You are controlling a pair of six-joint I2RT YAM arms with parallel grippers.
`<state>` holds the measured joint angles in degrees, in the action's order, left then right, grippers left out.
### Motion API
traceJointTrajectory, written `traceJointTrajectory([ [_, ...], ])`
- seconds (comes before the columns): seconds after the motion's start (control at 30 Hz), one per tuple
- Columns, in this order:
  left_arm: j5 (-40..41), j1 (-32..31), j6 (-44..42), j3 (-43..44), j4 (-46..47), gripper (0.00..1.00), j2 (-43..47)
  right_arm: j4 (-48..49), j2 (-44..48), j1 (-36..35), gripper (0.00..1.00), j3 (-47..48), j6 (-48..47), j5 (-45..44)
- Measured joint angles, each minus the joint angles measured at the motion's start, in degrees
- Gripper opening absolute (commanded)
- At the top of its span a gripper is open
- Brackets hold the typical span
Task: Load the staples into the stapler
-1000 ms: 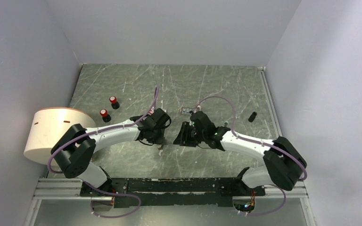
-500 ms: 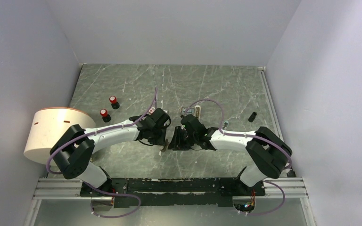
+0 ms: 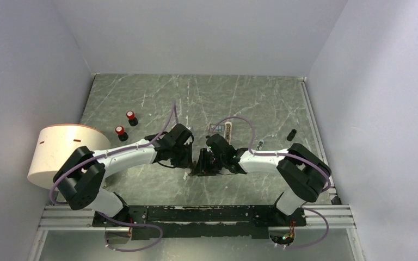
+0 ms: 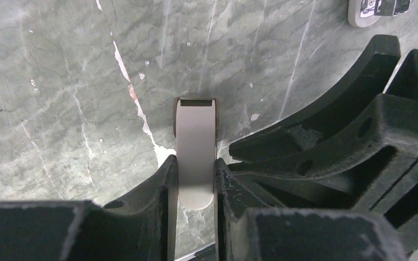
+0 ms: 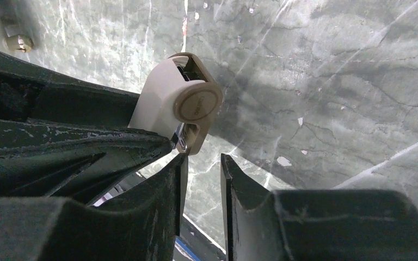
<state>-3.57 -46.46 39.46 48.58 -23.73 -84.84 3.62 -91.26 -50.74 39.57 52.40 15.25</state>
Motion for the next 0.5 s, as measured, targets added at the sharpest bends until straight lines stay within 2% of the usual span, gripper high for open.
traceJointTrajectory([
  [0.5,-7.3,4.8,2.3,-4.2,3.8,0.07,2.0,2.5,-0.6,-0.2,0.43,0.0,0.6,1.1],
])
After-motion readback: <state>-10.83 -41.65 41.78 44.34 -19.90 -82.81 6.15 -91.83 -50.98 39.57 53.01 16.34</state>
